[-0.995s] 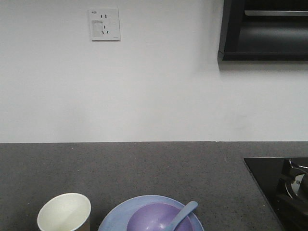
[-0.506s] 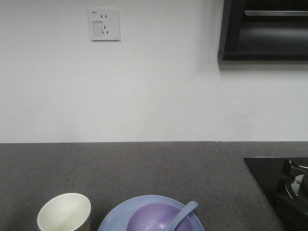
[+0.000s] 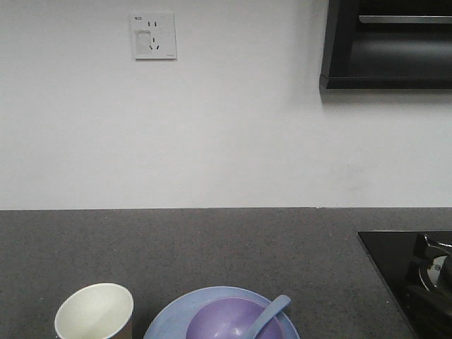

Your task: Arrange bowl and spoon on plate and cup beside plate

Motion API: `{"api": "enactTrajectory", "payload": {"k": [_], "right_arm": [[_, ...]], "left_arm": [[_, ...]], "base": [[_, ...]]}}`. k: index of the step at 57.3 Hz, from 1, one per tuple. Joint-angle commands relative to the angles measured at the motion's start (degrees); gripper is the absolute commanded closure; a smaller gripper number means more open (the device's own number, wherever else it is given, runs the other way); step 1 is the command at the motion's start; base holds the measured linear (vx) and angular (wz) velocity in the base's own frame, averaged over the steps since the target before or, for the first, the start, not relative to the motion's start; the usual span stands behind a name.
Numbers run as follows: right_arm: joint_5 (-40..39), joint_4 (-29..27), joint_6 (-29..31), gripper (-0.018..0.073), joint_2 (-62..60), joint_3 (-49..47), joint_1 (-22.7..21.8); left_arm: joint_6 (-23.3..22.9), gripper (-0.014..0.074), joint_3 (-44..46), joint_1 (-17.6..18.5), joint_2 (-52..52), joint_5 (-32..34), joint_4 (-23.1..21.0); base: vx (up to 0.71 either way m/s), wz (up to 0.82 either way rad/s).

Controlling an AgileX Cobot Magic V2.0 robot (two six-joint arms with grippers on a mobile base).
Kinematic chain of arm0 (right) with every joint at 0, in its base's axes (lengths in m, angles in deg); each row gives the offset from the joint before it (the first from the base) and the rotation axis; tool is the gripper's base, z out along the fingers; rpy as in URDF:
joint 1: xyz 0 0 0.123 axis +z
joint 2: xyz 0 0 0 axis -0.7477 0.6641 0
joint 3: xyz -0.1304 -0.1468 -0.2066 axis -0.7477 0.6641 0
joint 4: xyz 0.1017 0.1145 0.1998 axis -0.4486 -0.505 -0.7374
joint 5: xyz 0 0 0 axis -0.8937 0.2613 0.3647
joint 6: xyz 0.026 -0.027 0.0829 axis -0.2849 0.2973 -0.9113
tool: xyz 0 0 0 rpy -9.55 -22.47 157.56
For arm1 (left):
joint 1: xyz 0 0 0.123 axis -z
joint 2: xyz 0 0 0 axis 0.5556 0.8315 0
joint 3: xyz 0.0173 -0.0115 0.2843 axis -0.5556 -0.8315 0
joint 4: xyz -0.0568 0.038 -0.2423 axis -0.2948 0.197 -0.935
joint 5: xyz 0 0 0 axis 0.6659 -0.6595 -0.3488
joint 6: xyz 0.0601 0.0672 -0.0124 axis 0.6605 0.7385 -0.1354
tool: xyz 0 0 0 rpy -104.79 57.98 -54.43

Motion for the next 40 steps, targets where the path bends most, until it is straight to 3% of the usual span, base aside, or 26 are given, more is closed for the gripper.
{"api": "enactTrajectory", "payload": {"k": [1,40], "right_arm": [[-4.9,0.1,0.4,0.0051,-0.3,-1.6,-0.4],[-4.6,0.1,0.4,0.0051,-0.3,-1.6,-0.4]], "left_arm": [[-0.1,0.0603,-2.6,-0.1,-1.3,9.5,-3.7],[-0.1,0.0603,-2.2,-0.5,-1.9,7.8,-3.7]], "base": [[0.00,0.00],[0.00,0.00]]}}
